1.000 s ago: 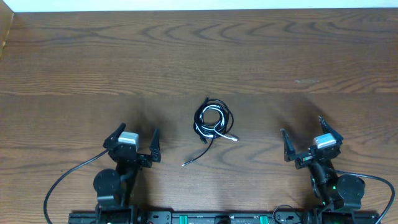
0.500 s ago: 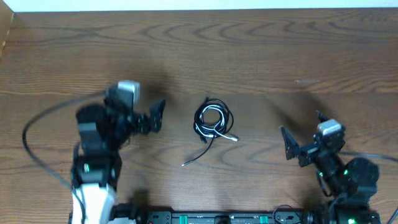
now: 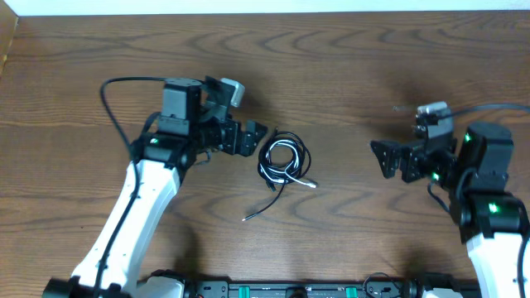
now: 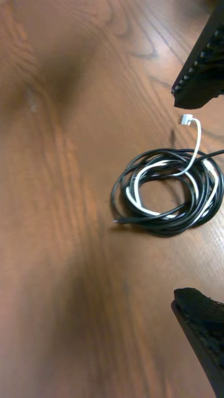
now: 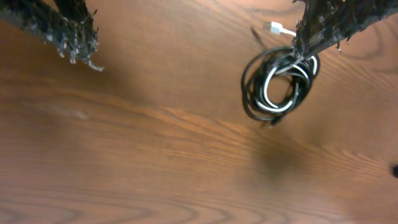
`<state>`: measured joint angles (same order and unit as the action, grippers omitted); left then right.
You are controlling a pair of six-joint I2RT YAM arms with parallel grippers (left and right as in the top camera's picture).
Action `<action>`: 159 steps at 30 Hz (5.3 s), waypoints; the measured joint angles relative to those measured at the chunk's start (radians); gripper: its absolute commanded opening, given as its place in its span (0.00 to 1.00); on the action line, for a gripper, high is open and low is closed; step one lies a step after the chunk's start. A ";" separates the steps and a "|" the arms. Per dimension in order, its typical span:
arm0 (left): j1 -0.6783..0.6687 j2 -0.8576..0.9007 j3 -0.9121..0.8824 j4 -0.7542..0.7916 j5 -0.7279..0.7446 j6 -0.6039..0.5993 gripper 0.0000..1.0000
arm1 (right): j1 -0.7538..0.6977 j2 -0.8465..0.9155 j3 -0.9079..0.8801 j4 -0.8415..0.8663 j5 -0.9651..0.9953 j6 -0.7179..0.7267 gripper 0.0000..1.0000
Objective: Untangle cables
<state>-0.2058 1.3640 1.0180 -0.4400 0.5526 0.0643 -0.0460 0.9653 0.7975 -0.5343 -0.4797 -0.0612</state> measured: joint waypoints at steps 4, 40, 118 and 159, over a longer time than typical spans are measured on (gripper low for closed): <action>-0.022 0.042 0.000 -0.048 0.007 -0.034 0.97 | 0.000 0.090 0.002 0.099 -0.078 0.035 0.99; -0.113 0.481 0.002 0.072 -0.052 -0.326 0.11 | 0.068 0.277 0.006 0.154 -0.056 0.264 0.61; -0.118 0.134 0.088 0.916 0.029 -1.374 0.07 | 0.443 0.580 0.008 0.841 0.119 0.845 0.42; -0.048 0.134 0.088 0.051 -0.406 -0.507 0.08 | 0.197 0.500 0.404 -0.123 0.016 0.365 0.01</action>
<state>-0.2539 1.4979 1.1057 -0.3889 0.1463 -0.4423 0.1509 1.4658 1.2018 -0.6571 -0.4641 0.3035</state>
